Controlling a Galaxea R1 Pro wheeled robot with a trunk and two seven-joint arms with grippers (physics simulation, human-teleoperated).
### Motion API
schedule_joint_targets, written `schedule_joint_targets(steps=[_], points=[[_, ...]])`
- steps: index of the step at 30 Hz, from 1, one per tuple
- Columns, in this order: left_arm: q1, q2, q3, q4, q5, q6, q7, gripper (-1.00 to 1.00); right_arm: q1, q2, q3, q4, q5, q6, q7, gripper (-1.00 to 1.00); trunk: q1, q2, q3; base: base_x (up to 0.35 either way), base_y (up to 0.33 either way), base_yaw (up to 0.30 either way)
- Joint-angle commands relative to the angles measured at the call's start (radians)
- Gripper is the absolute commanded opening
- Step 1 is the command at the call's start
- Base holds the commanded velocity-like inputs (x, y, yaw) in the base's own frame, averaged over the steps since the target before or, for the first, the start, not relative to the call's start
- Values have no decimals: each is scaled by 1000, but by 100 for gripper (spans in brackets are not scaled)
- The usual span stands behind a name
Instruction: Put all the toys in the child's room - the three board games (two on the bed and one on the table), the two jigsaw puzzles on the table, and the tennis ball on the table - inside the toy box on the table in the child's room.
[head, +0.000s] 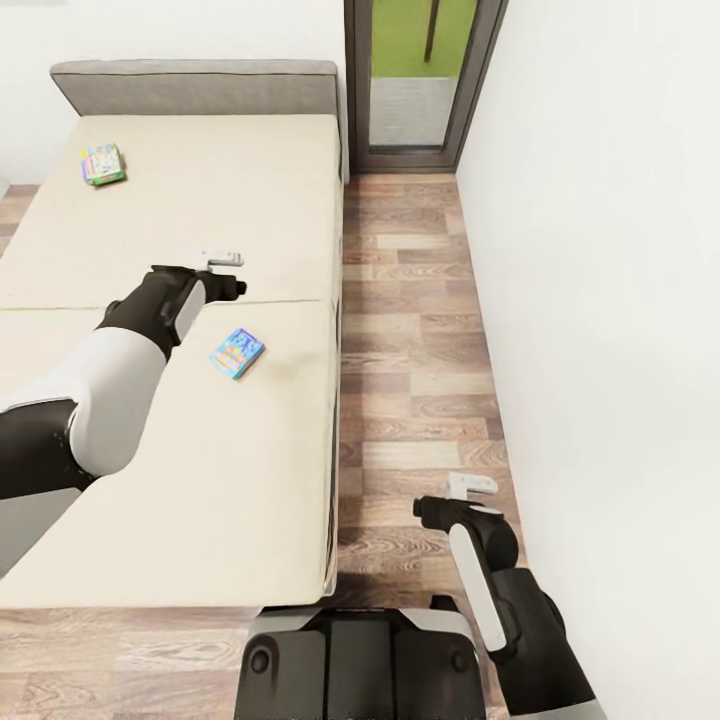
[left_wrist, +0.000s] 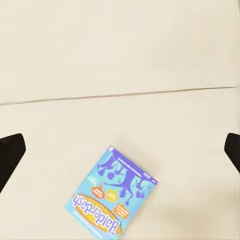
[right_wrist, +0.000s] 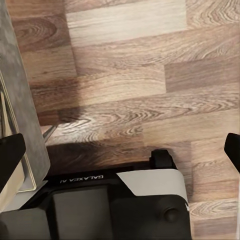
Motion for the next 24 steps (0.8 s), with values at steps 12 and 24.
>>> schedule_joint_targets(steps=[12,24], points=[[0,-5,9,-1,-8,-8,-2,100,-2,0,1,-78,-7,83,-11,100,0,-2,-21,0,0,0],[5,-4,11,-1,-8,-37,-2,100,-103,0,11,-114,-9,134,-10,100,0,-2,-40,0,0,0]])
